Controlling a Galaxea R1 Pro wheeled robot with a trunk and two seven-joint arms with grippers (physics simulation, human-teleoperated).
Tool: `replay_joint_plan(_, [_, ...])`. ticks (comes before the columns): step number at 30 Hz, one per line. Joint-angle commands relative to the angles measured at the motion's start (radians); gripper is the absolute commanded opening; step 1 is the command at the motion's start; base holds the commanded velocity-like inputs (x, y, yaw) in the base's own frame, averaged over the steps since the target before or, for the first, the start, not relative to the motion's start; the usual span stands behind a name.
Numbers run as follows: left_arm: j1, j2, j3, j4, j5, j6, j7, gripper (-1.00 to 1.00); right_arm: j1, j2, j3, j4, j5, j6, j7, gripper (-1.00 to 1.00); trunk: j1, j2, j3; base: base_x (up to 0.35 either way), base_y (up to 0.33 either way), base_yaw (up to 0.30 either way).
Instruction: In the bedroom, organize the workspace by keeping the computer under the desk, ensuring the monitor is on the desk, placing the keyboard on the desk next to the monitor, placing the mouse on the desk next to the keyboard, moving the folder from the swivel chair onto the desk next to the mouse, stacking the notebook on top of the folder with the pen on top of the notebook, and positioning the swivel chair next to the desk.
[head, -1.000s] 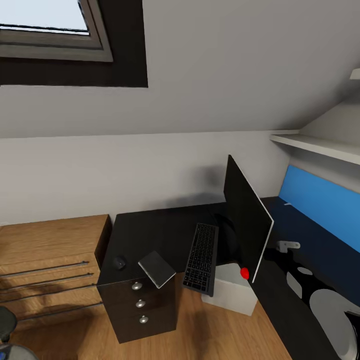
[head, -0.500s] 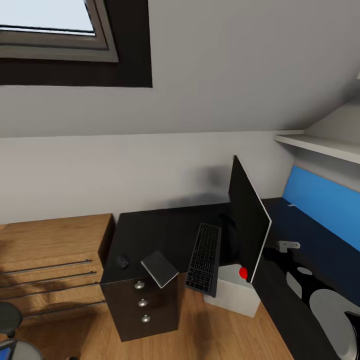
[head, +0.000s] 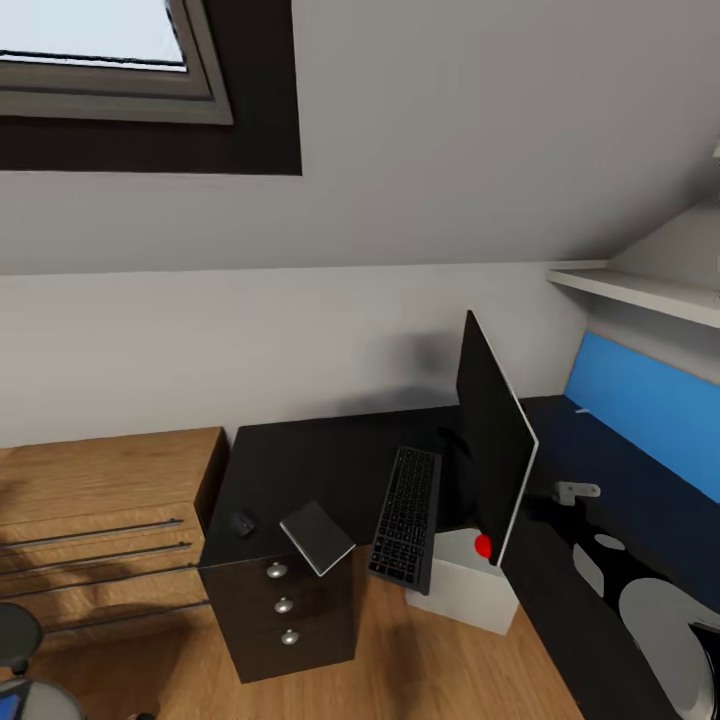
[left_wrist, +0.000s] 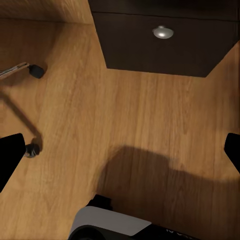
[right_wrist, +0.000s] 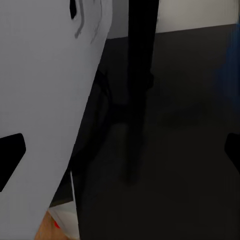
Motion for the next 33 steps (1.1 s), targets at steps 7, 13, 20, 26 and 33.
replay_joint_plan(7, [-0.001,0.001,-0.006,0.000,0.011,-0.006,0.005,1.00,-0.001,0.000,-0.009,0.001,0.011,-0.004,0.004,1.00,0.001,-0.002,-0.002,0.000,-0.138,0.000])
replay_joint_plan(13, [-0.001,0.002,-0.006,0.000,0.011,-0.006,0.005,1.00,-0.001,0.000,-0.009,0.001,0.011,-0.003,0.004,1.00,0.001,-0.002,-0.002,0.012,-0.026,0.000])
replay_joint_plan(20, [-0.001,0.008,-0.006,0.000,0.010,-0.006,0.004,1.00,-0.001,-0.001,-0.009,0.001,0.011,-0.003,0.004,1.00,0.001,-0.002,-0.002,0.053,-0.063,0.000])
replay_joint_plan(26, [-0.001,0.014,-0.004,0.000,0.012,-0.004,0.003,1.00,-0.001,0.000,-0.009,0.001,0.011,-0.004,0.002,1.00,0.001,-0.002,-0.002,0.072,-0.073,0.000])
replay_joint_plan(33, [-0.001,0.015,-0.003,0.000,0.012,-0.004,0.005,1.00,-0.001,0.000,-0.009,0.001,0.011,-0.003,0.002,1.00,0.001,-0.002,-0.002,0.003,-0.003,0.000])
